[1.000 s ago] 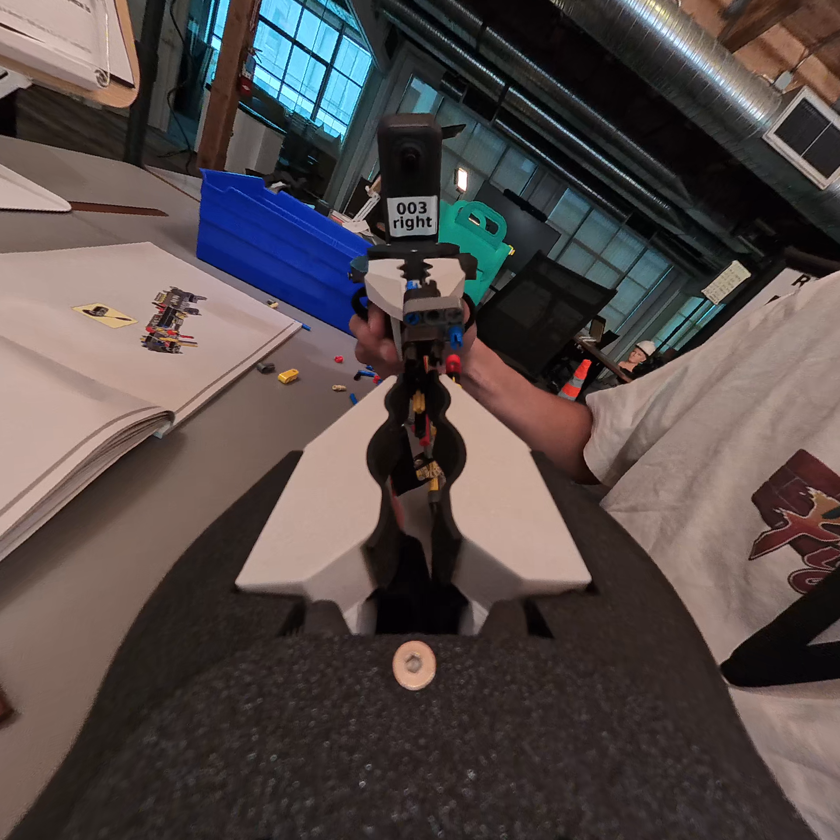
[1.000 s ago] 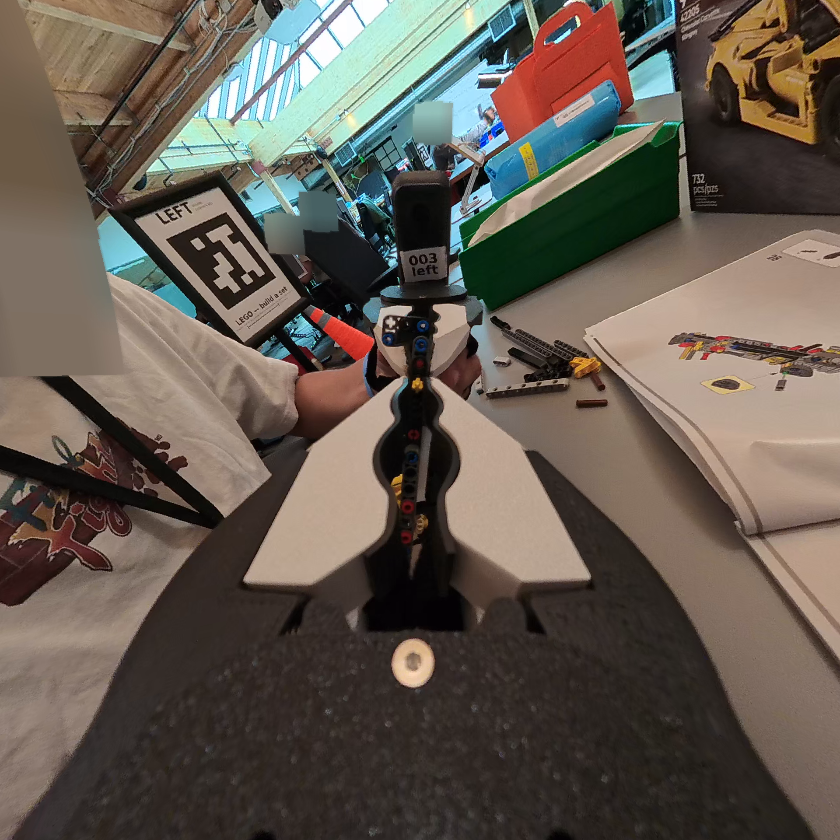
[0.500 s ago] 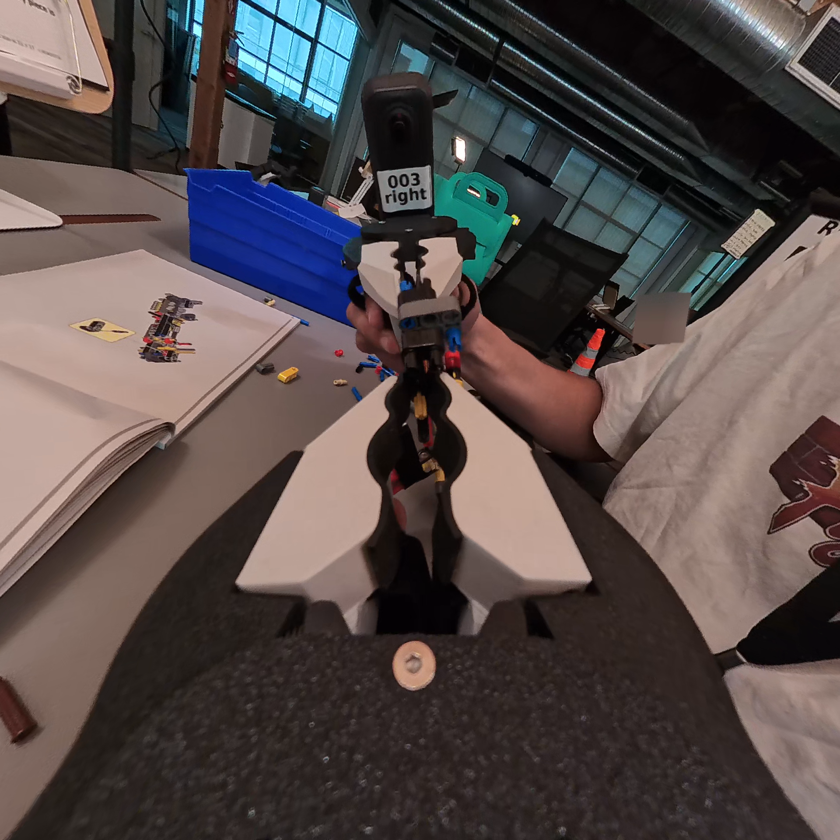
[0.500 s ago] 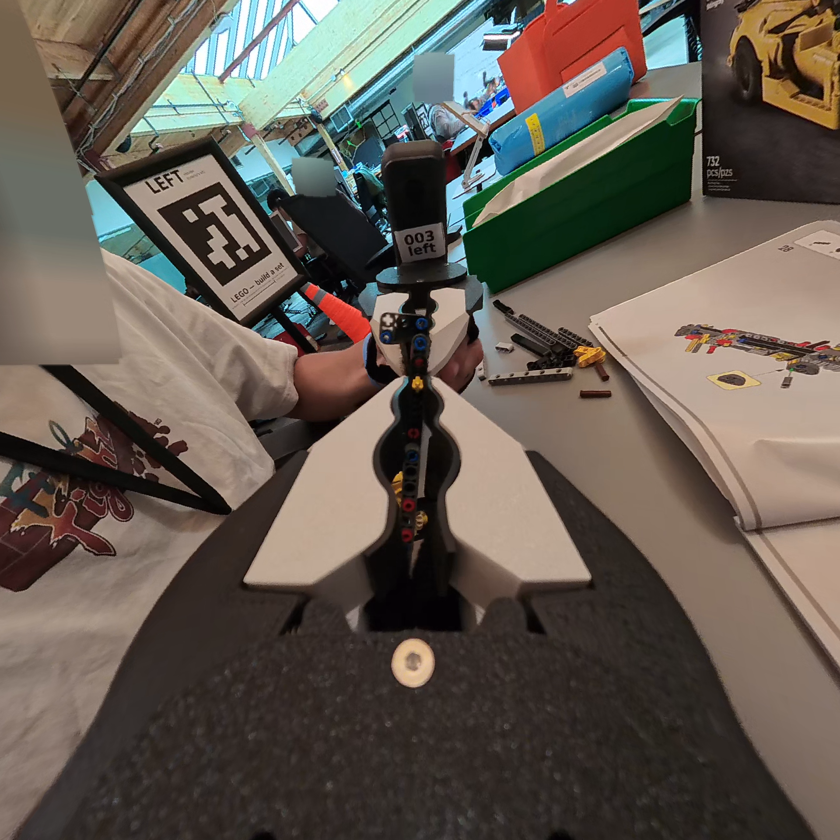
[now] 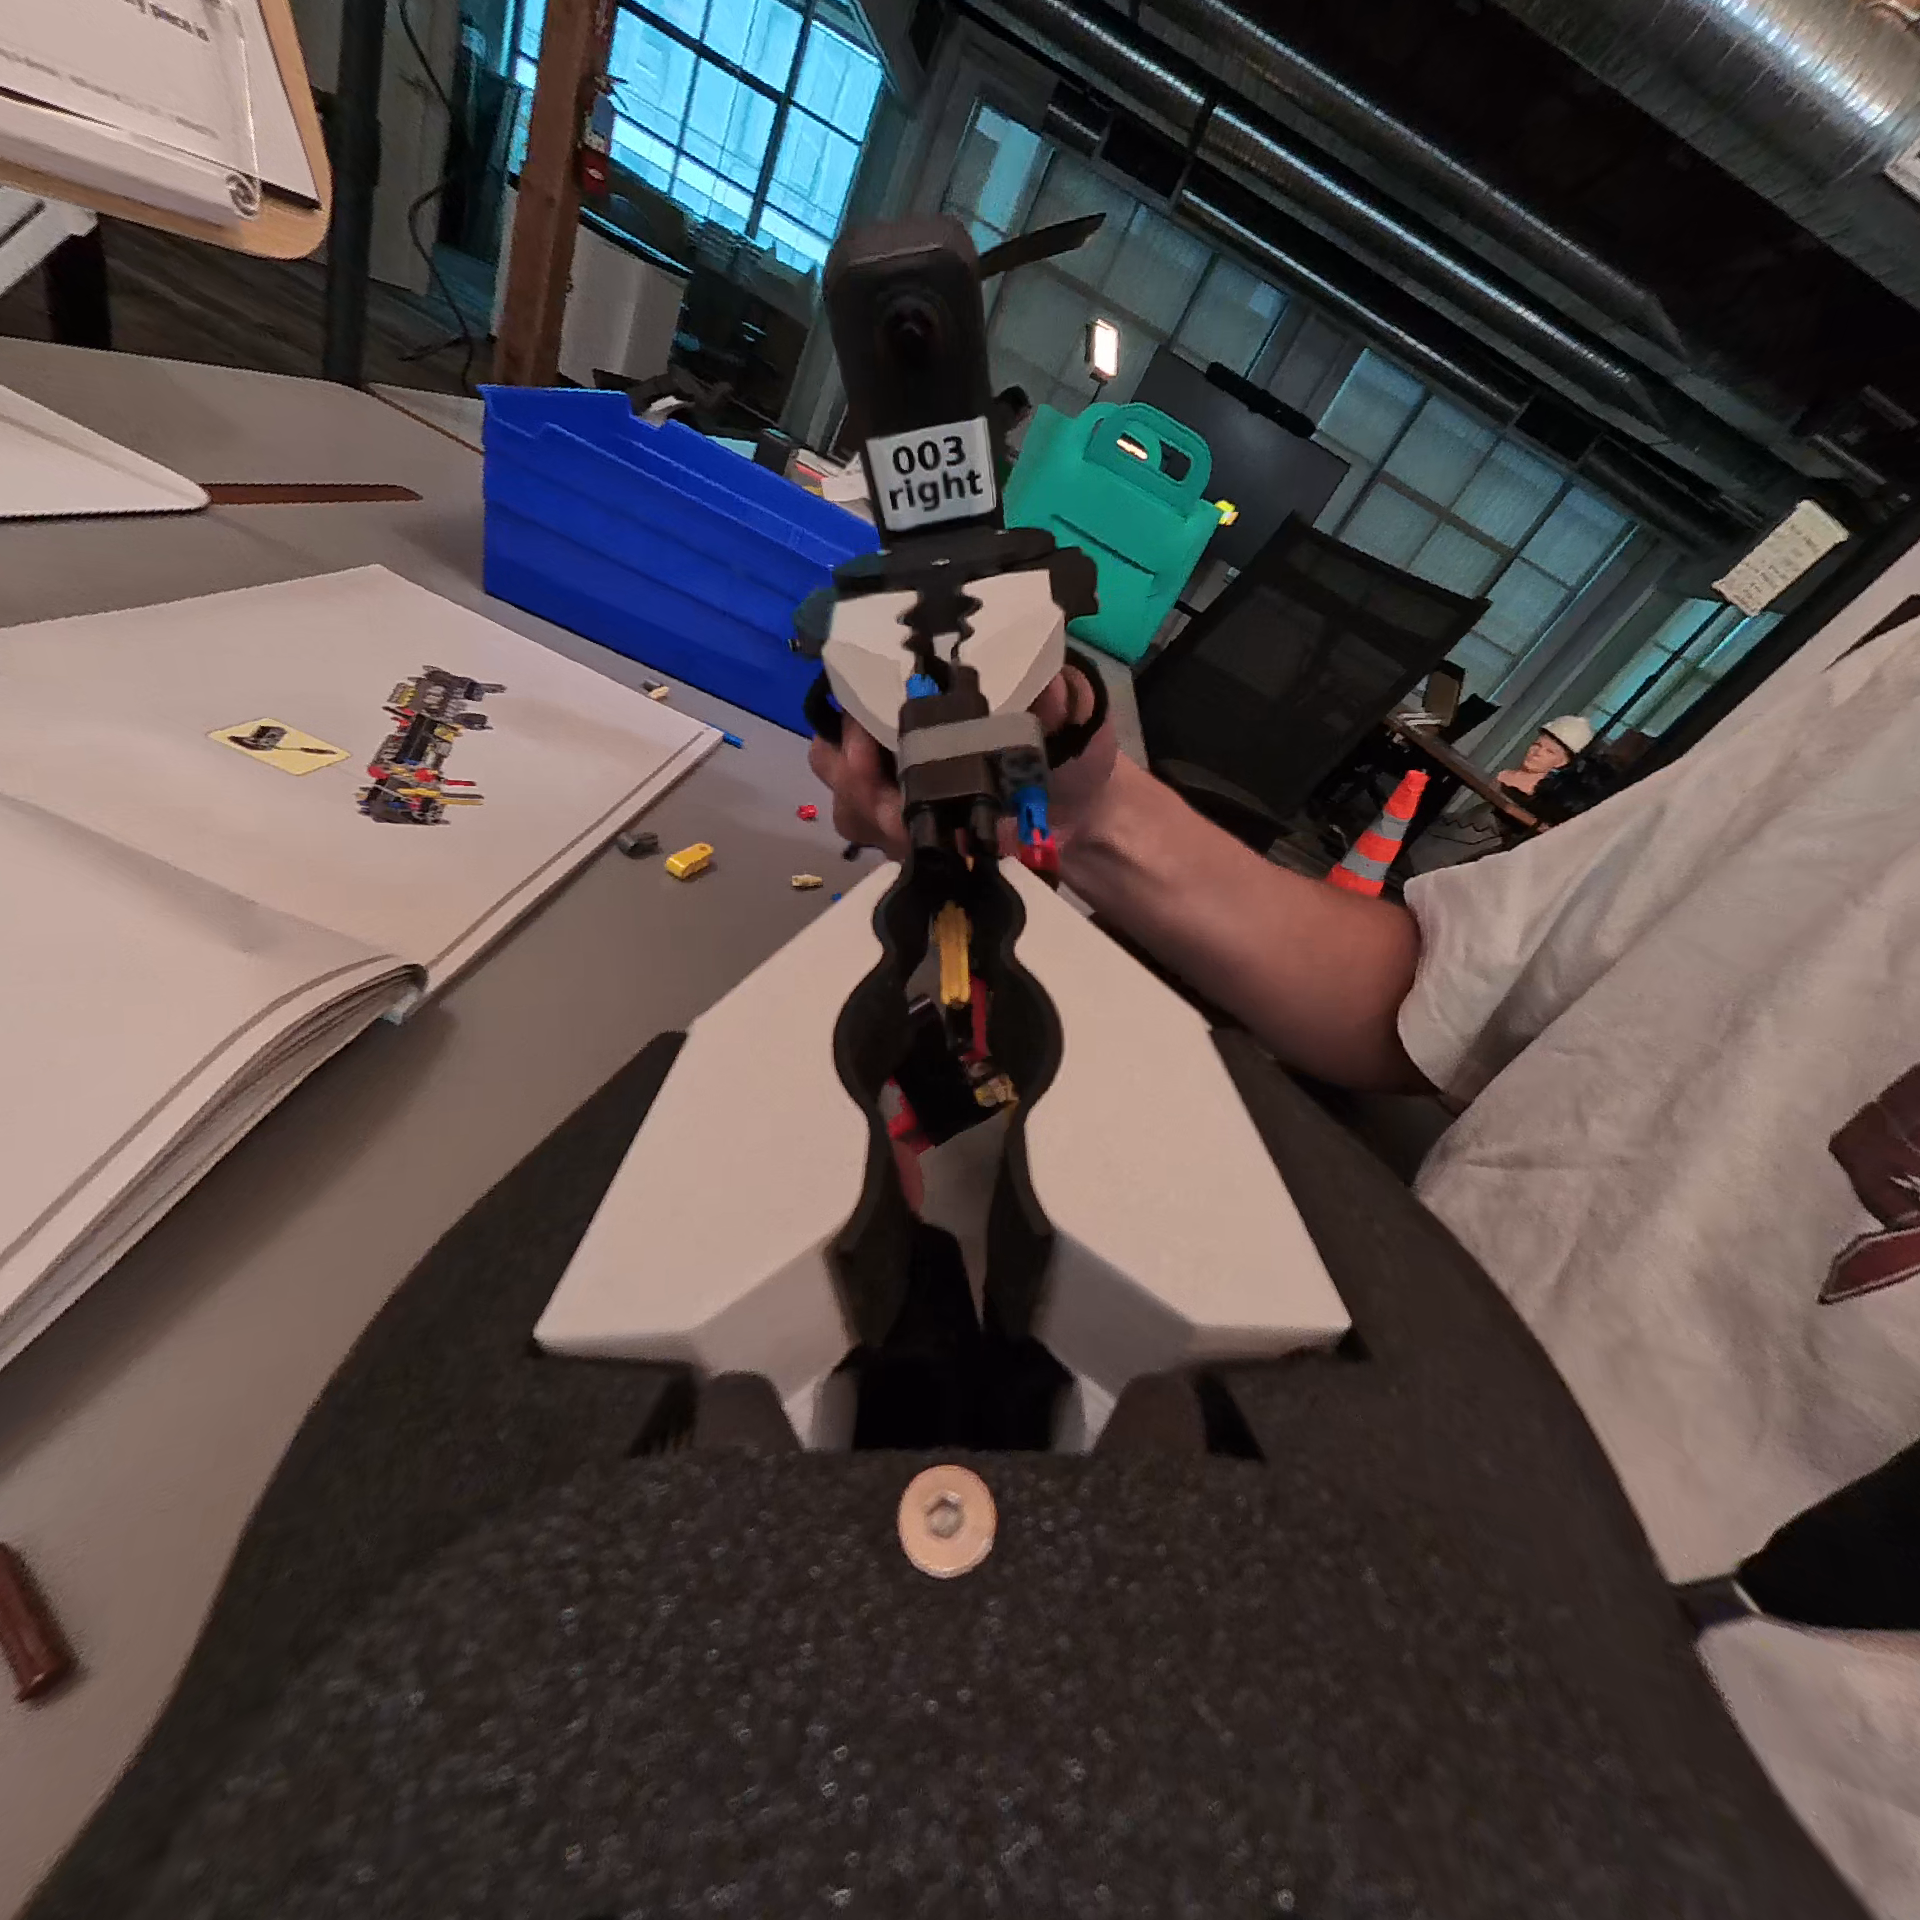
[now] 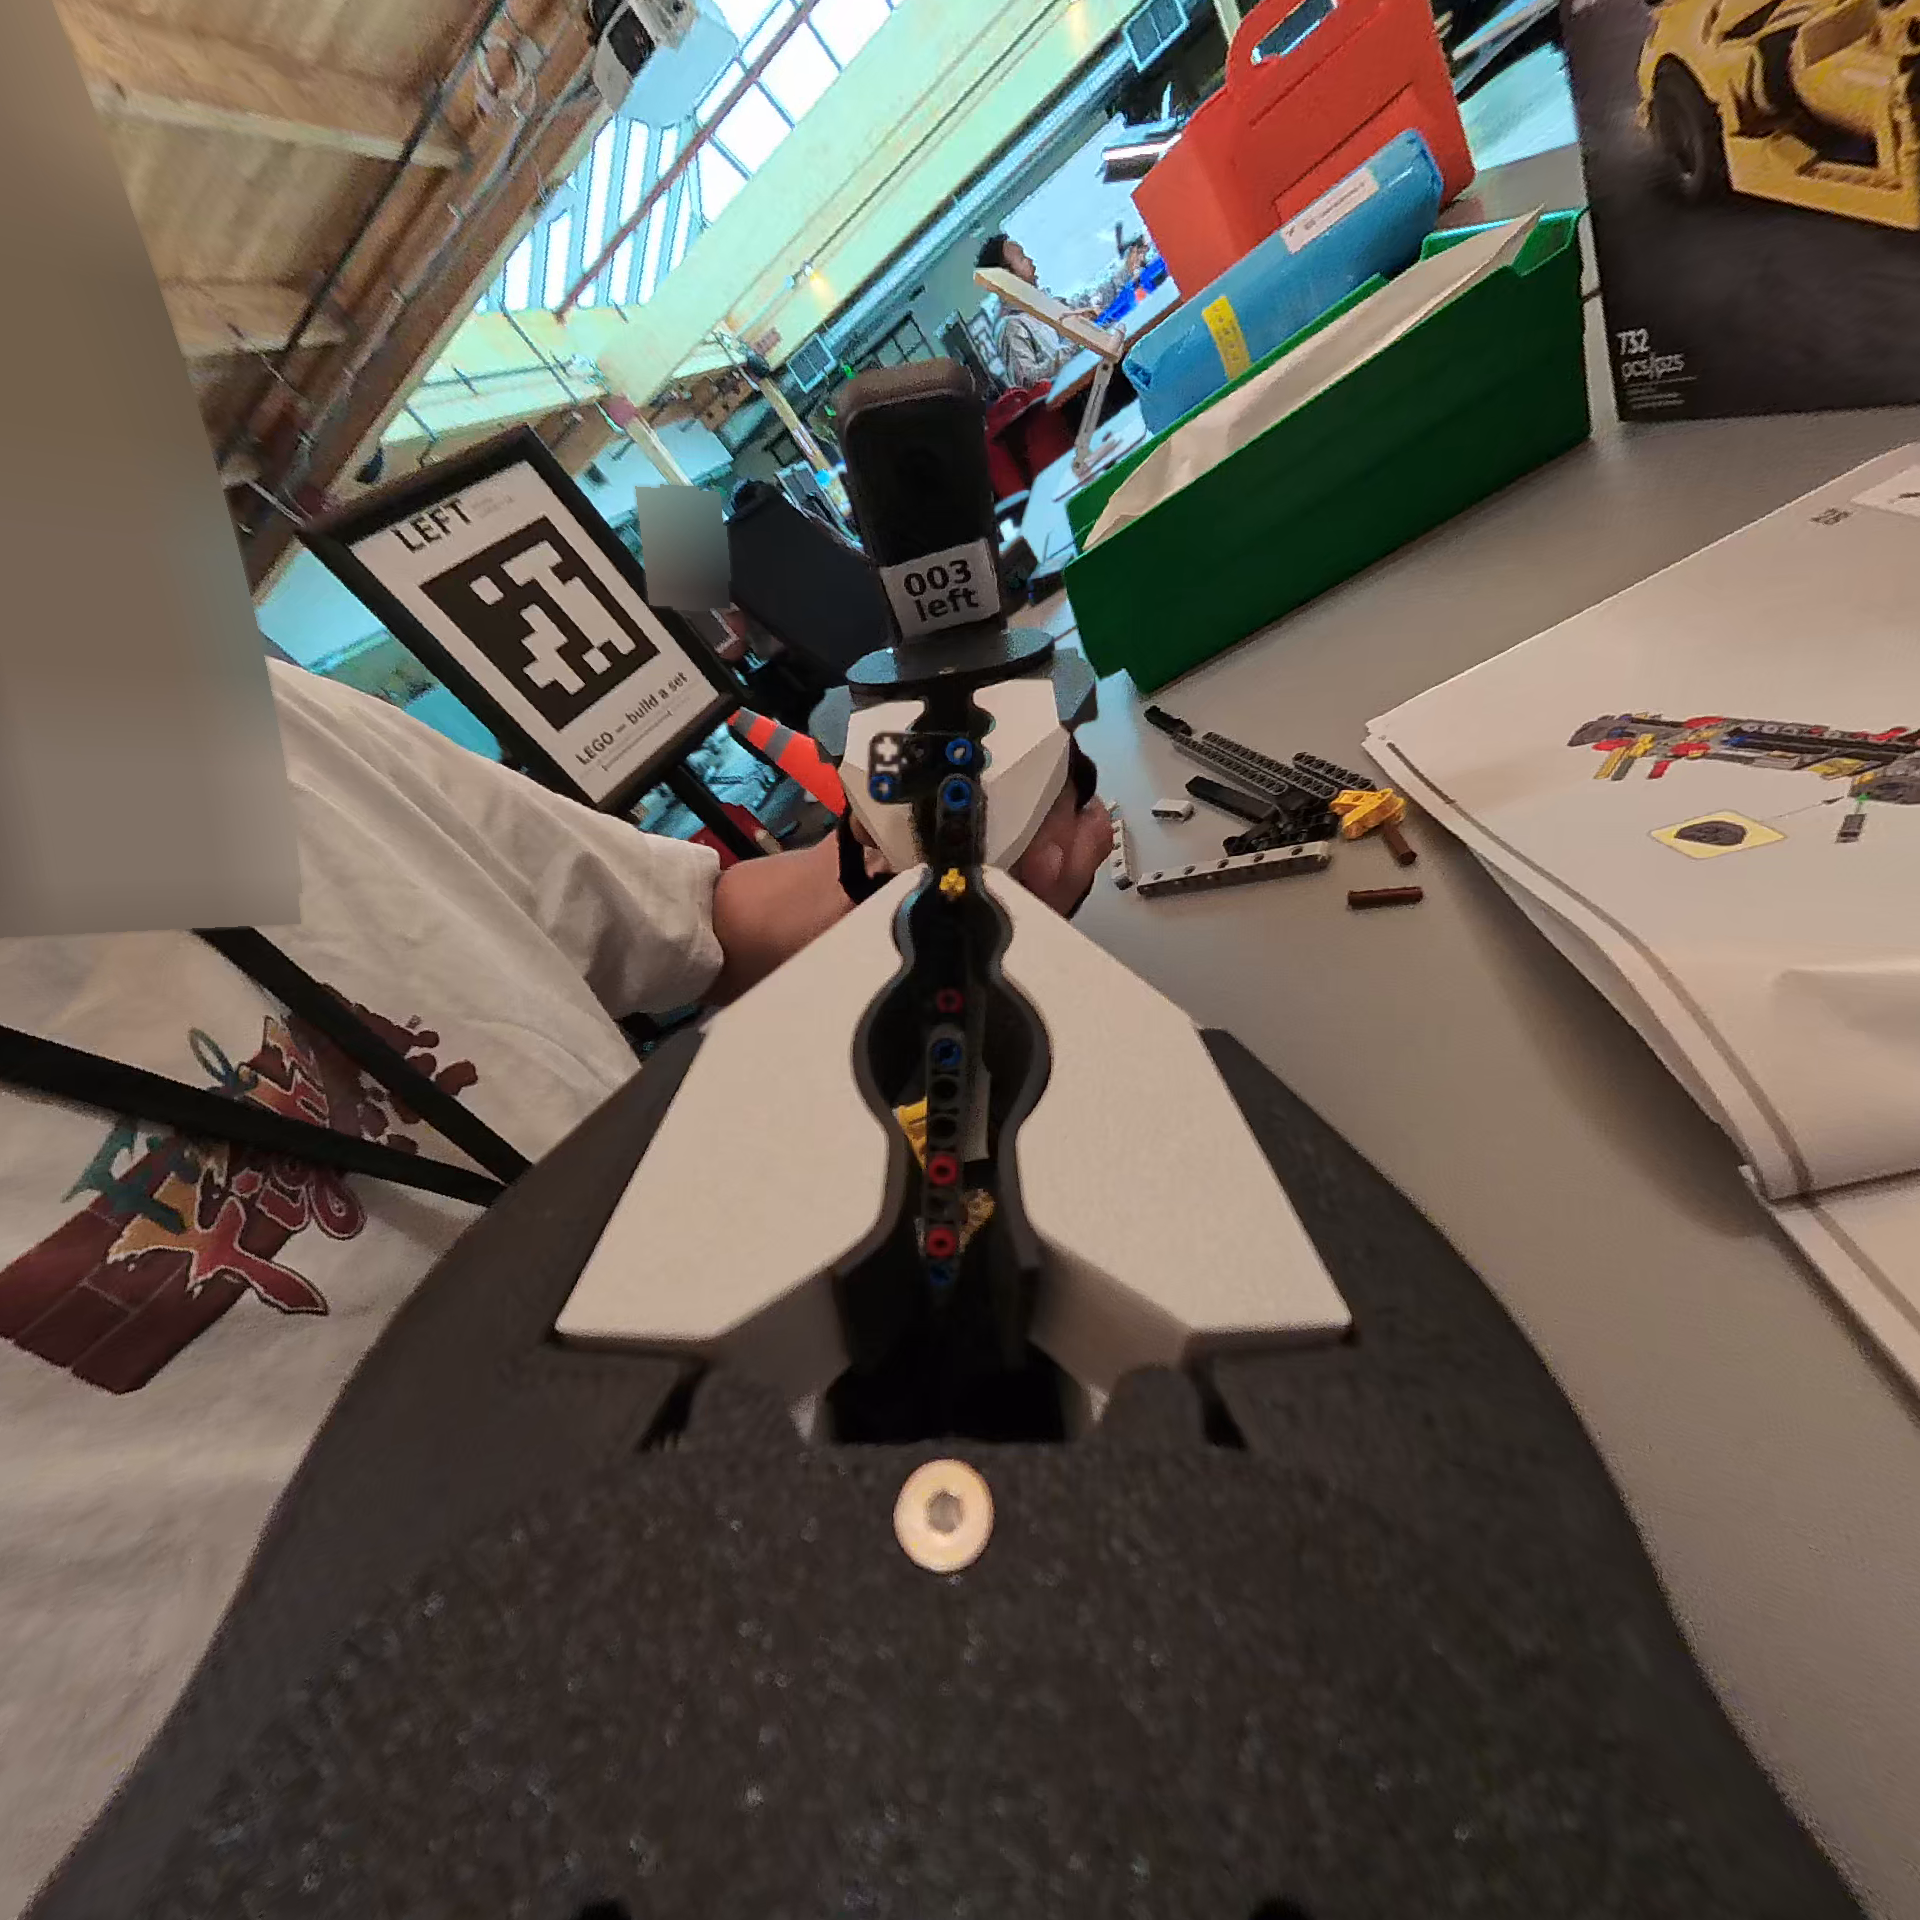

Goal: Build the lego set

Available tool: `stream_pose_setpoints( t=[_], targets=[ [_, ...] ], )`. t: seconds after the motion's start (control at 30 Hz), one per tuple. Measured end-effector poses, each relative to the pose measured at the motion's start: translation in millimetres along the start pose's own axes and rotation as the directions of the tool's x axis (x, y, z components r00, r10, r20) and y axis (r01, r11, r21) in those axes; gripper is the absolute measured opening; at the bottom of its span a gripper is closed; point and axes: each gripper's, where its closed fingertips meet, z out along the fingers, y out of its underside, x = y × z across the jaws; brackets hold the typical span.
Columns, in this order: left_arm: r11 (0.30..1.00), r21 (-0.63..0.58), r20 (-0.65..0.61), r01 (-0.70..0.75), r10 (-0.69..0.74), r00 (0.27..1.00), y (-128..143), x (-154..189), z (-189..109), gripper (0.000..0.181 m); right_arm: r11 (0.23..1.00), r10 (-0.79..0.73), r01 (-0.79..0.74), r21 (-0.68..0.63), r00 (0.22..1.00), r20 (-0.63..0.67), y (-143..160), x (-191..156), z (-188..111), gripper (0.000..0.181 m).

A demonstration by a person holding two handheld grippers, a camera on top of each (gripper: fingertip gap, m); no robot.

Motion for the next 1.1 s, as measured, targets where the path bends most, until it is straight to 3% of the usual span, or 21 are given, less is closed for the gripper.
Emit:
stream_pose_setpoints(
  t=[0.5,0.6,0.83,1.1],
  targets=[
    [0.999,-0.004,0.014,0.034,-0.034,0.999,1,-10,-9,0.006,0.996,0.084,-0.084,0.029,0.996,-0.009,-2,12,4,0.003],
    [0.998,-0.007,-0.011,0.055,-0.055,0.998,1,-10,-21,0.018,0.992,0.118,-0.118,0.044,0.993,-0.013,-1,18,2,0.003],
    [0.999,-0.03,0.062,0.029,-0.027,0.998,7,-22,-23,0.008,0.99,0.123,-0.121,0.069,0.992,-0.022,-2,21,-5,0.003],
    [0.998,-0.064,0.056,0.006,-0.003,0.998,12,-20,-16,0.003,0.985,0.153,-0.152,0.077,0.988,-0.002,-2,22,-1,0.003]
  ],
)
